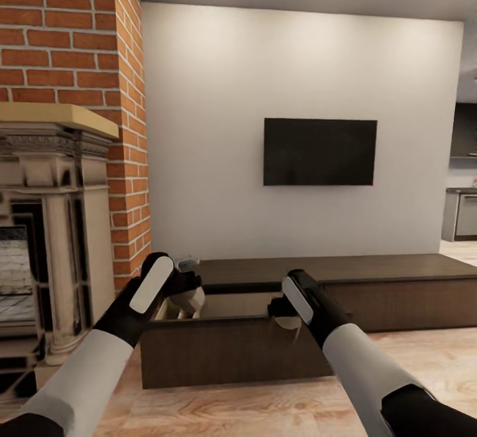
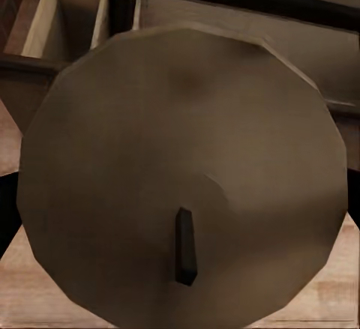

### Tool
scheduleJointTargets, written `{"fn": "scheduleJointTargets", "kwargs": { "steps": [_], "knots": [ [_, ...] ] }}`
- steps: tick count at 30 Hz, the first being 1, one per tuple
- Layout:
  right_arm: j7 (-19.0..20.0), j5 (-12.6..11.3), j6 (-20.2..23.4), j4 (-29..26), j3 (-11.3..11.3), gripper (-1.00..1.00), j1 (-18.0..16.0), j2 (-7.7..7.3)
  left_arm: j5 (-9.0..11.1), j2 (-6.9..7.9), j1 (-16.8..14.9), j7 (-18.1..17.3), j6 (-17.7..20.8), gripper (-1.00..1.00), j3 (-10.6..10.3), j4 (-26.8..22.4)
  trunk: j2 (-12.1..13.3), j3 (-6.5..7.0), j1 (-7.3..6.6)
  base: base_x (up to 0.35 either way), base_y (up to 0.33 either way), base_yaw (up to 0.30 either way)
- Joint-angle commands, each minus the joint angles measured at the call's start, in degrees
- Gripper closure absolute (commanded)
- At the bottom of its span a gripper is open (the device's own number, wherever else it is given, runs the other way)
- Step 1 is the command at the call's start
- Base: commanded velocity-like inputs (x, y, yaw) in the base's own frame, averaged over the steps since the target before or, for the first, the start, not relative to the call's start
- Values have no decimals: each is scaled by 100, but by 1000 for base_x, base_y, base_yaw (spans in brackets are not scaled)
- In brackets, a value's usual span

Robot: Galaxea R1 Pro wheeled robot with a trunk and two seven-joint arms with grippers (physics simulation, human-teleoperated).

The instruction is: Place each of the two pumpkins and all three candles from the living room inside a cabinet in the living room (use any cabinet), then make sure every cabinet is closed, and position the cauldron so it is next to a table in the living room.

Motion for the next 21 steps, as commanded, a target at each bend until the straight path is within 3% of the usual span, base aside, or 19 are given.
{"fn": "scheduleJointTargets", "kwargs": {
  "steps": [1, 7, 9, 11, 12, 16, 21],
  "knots": [
    [-59, -59, 12, 104, 16, 100, -64, 0, 41, -53, -54, 50, 4, 100, -6, 228, -2, 15, -4, 0, 0, 0],
    [-65, -104, -1, 562, 14, 100, -499, 20, 43, -146, -115, 42, 3, 100, -7, 851, 6, 148, -19, 0, 0, 0],
    [-76, -173, -3, 641, 16, 100, -589, 116, 47, -181, -129, 28, 3, 100, -7, 1024, 9, 192, -24, 0, 0, 0],
    [-80, -212, -9, 725, 19, 100, -620, 227, 43, -199, -133, -96, 3, 100, -7, 1201, 11, 236, -29, 0, 0, 0],
    [-81, -232, -17, 817, 21, 100, -636, 303, 31, -212, -137, -335, 0, 100, -7, 1382, 13, 258, -32, 0, 0, 0],
    [-87, -251, -151, 918, 22, 100, -648, 377, -28, -218, -157, -819, -6, 100, -14, 1676, 123, 336, -95, 0, 0, 0],
    [-92, -257, -242, 951, 23, 100, -651, 404, -44, -189, -243, -973, -5, 100, -22, 1930, 323, 426, -204, 0, 0, 0]
  ]
}}
